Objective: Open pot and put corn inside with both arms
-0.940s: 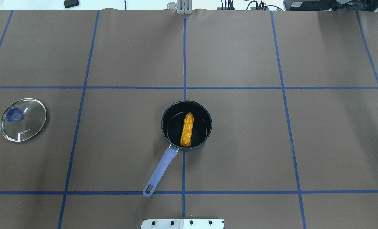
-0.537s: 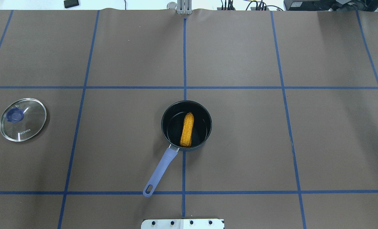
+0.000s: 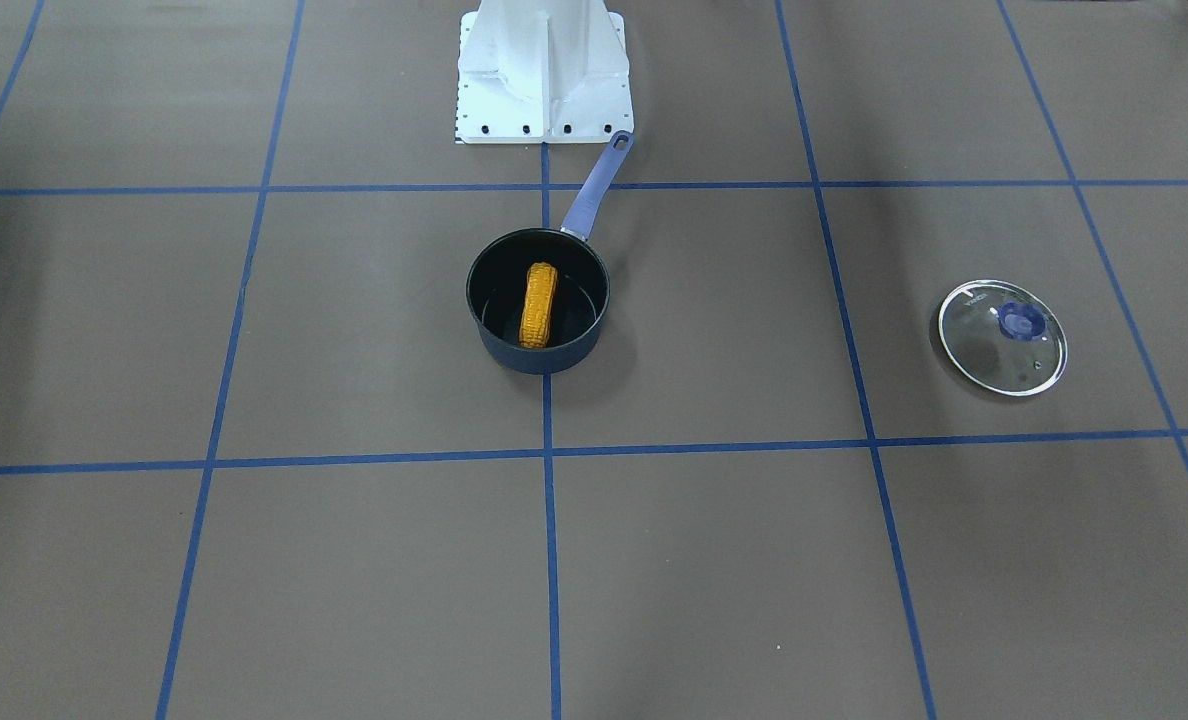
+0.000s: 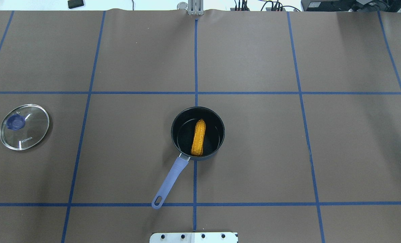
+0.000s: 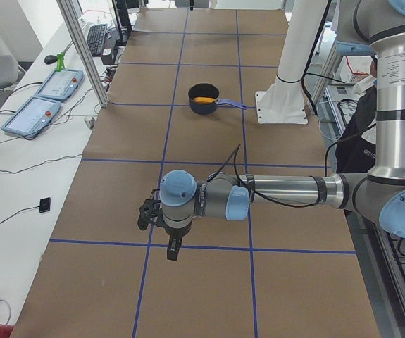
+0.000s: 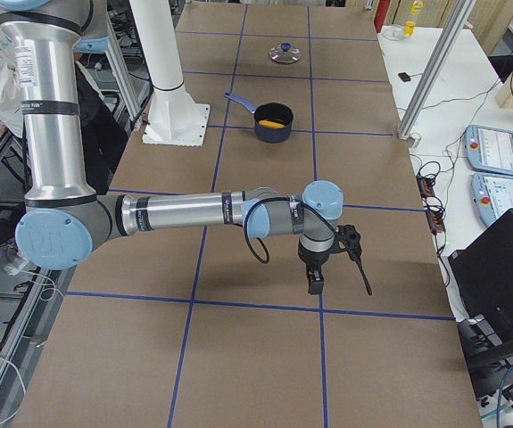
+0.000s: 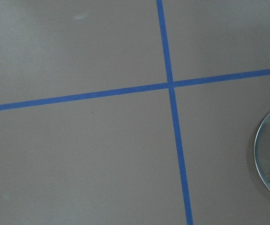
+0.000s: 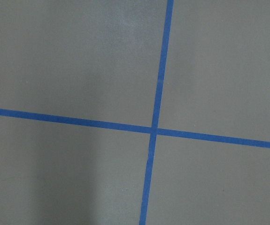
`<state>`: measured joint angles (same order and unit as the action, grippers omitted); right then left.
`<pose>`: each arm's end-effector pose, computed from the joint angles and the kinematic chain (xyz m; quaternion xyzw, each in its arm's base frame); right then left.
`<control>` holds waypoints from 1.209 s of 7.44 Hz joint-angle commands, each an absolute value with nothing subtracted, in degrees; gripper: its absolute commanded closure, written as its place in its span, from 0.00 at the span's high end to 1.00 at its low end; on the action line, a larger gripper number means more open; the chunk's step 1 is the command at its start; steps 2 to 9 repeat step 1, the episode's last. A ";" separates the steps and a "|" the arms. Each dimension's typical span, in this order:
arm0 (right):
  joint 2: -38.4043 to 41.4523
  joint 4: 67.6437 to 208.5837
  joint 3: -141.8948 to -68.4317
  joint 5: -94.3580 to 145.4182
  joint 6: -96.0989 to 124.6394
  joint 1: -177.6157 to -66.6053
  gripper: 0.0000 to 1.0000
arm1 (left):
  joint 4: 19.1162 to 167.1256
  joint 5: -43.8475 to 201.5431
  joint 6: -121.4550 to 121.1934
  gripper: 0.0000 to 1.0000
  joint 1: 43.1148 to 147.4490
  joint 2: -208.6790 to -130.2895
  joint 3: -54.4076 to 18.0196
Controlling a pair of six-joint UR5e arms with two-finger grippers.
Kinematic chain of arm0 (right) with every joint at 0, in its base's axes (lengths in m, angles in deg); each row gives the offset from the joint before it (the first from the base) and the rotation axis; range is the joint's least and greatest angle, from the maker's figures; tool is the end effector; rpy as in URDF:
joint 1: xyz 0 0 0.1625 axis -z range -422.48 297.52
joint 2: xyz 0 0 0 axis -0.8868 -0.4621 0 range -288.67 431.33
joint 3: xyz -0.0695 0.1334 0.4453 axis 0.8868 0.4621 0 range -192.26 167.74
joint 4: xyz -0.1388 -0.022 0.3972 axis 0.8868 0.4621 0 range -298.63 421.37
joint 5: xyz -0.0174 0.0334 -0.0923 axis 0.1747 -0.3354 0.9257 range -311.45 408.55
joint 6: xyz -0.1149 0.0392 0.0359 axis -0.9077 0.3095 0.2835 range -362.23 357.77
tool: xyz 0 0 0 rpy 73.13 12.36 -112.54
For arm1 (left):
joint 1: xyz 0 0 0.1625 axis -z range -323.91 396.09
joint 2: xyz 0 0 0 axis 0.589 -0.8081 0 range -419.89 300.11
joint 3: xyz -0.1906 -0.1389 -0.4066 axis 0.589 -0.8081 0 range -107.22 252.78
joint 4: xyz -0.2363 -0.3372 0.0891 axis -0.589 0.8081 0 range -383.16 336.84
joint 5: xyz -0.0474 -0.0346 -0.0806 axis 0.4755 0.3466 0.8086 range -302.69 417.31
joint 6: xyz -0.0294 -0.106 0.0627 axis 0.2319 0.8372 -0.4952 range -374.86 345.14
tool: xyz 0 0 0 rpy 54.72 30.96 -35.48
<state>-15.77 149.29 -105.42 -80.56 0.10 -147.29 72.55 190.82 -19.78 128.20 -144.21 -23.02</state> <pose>0.0049 -0.5364 0.6728 0.0448 -0.3375 -0.0472 0.9391 -0.0632 -0.4597 0.7107 0.0698 0.3665 0.0416 0.9269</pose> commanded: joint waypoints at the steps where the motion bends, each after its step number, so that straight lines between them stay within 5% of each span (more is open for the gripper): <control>1: -15.77 149.26 -105.42 -80.56 0.05 -147.29 1.00 | 72.55 190.82 -19.78 0.99 128.20 -144.18 -23.03; 9: -15.77 149.26 -105.42 -80.56 0.05 -147.29 1.00 | 72.55 190.82 -19.78 0.99 128.20 -144.18 -23.03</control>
